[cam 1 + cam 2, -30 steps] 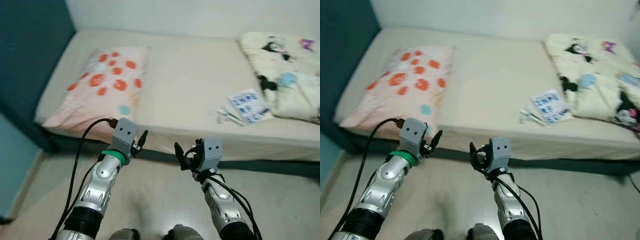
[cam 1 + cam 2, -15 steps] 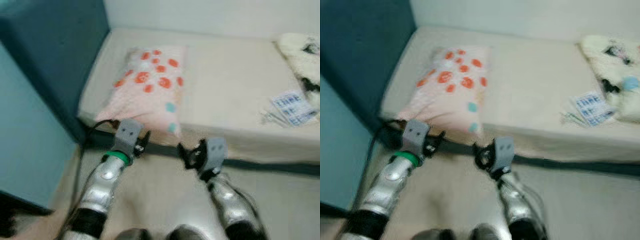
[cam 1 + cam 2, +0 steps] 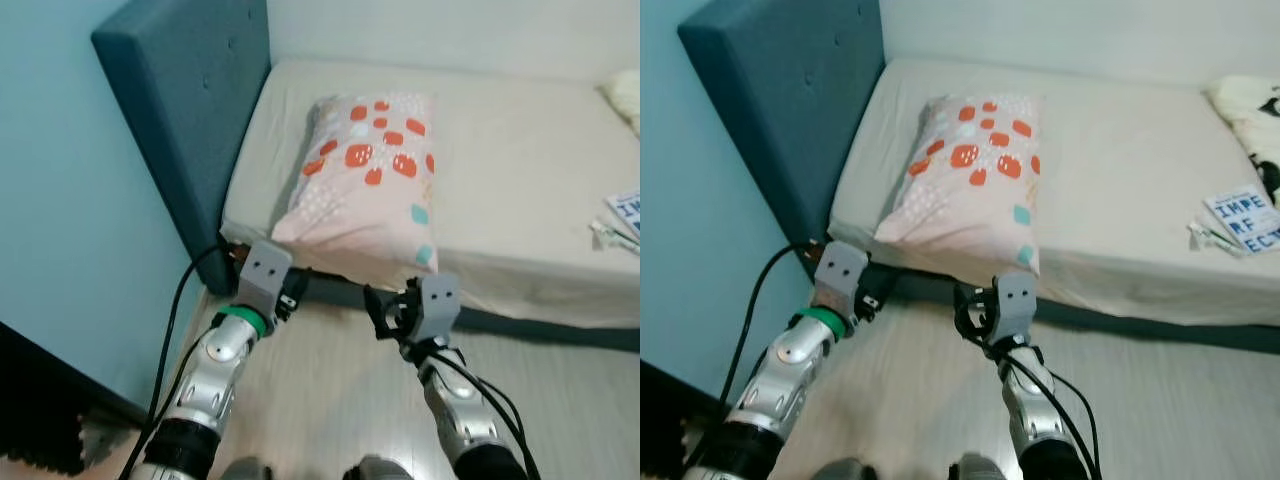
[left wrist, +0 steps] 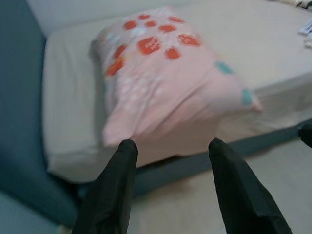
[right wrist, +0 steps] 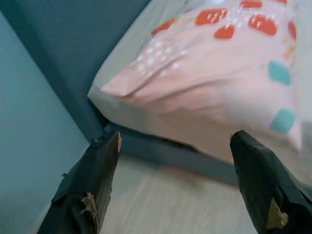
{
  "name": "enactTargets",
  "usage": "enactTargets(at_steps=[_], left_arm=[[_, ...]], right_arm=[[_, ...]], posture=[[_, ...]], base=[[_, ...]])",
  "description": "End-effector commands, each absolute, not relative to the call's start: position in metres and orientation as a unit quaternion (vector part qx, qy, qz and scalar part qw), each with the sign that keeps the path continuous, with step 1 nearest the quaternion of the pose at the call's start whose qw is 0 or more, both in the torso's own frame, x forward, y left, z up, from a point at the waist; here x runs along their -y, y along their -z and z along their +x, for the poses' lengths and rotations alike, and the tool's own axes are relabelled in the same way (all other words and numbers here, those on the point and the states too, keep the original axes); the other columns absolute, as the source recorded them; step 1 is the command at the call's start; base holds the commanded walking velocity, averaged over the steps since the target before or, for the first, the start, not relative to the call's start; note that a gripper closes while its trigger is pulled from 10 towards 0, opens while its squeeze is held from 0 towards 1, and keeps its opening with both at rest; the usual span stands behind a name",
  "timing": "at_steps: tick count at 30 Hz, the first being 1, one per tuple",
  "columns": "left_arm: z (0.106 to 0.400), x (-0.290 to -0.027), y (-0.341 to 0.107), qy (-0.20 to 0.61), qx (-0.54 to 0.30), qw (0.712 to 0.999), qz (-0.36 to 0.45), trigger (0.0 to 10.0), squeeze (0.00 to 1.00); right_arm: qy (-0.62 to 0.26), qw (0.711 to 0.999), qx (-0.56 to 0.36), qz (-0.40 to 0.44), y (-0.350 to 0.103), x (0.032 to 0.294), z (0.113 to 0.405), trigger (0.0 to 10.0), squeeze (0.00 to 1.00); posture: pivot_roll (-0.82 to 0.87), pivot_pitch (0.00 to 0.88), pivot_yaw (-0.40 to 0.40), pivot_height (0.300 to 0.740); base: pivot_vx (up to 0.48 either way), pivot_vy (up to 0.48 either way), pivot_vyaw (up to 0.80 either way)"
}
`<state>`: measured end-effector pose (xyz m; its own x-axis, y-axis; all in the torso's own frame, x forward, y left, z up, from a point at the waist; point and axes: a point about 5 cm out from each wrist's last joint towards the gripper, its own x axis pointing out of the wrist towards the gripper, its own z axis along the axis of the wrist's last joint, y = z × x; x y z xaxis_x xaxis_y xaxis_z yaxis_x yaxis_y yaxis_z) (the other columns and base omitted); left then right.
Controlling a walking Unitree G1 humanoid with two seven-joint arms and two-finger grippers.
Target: Clean up the room
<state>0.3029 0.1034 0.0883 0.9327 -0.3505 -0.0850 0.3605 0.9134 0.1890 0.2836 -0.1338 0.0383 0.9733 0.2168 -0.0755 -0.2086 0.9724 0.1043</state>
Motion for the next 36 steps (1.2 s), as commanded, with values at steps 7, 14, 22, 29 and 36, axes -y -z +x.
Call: enactTargets(at_steps=[7,14,22,29,36], left_arm=[[0.3019,-0.1055,-0.0859,0.182,-0.026,0.977,0.109,10.0,0.00],[0.3010,-0.1050,-0.0862,0.183,-0.023,0.976,0.112,10.0,0.00],[0.3004,-0.1052,-0.0849,0.181,-0.027,0.977,0.113,10.0,0.00],[0.3005,-0.1054,-0.0839,0.178,-0.031,0.977,0.111,10.0,0.00],[0.3024,-0.1070,-0.0859,0.165,-0.023,0.979,0.114,10.0,0.00]], right_arm=[[-0.108,0.992,-0.049,0.051,-0.0361,0.1317,0.2824,10.0,0.00],[-0.109,0.992,-0.049,0.050,-0.0360,0.1314,0.2822,10.0,0.00],[-0.108,0.992,-0.049,0.050,-0.0357,0.1315,0.2817,10.0,0.00],[-0.108,0.992,-0.050,0.050,-0.0355,0.1318,0.2813,10.0,0.00],[-0.115,0.991,-0.043,0.049,-0.0383,0.1305,0.2818,10.0,0.00]], posture=[[0.00,0.003,0.034,0.740],[0.00,0.003,0.034,0.740],[0.00,0.006,0.034,0.740],[0.00,0.007,0.034,0.740],[0.00,0.010,0.033,0.740]], base=[[0.000,-0.078,0.00],[0.000,-0.453,0.00],[0.000,-0.196,0.00],[0.000,0.000,0.00],[0.000,0.000,0.00]])
